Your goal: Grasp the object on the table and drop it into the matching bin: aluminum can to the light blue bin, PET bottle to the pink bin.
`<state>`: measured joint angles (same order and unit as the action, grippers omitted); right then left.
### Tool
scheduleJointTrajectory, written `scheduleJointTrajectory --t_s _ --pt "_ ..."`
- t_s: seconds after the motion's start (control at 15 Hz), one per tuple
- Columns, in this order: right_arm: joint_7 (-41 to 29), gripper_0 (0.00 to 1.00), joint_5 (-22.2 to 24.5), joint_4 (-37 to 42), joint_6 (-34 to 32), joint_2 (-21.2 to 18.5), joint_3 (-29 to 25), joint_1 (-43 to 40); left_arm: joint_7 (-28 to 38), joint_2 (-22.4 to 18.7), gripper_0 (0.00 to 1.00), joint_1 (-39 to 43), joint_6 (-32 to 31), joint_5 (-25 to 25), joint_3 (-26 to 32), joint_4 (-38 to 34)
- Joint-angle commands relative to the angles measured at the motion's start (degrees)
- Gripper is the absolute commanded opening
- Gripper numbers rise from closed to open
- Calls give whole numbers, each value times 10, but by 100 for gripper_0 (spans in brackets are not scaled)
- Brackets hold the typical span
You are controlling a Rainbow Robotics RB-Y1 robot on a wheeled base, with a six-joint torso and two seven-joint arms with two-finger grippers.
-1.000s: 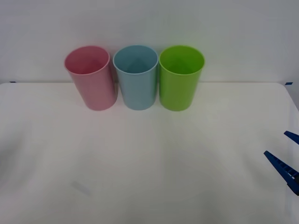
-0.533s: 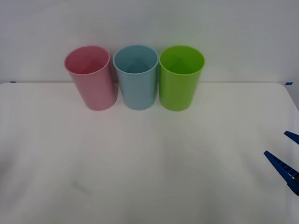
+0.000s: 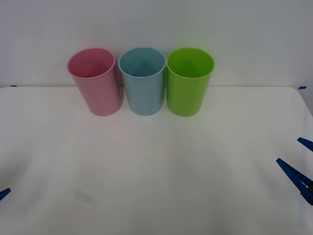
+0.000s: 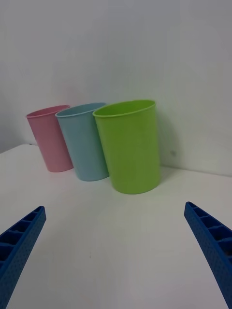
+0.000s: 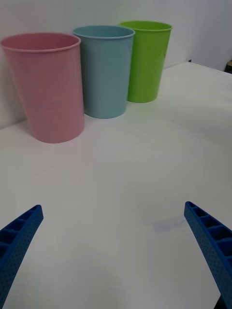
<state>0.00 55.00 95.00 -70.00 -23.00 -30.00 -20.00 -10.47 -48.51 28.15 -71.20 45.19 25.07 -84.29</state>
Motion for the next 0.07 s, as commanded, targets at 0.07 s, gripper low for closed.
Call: scheduleJointTrajectory --t_s 0.07 --pt "0 100 0 0 0 0 0 0 0 0 100 0 0 0 0 0"
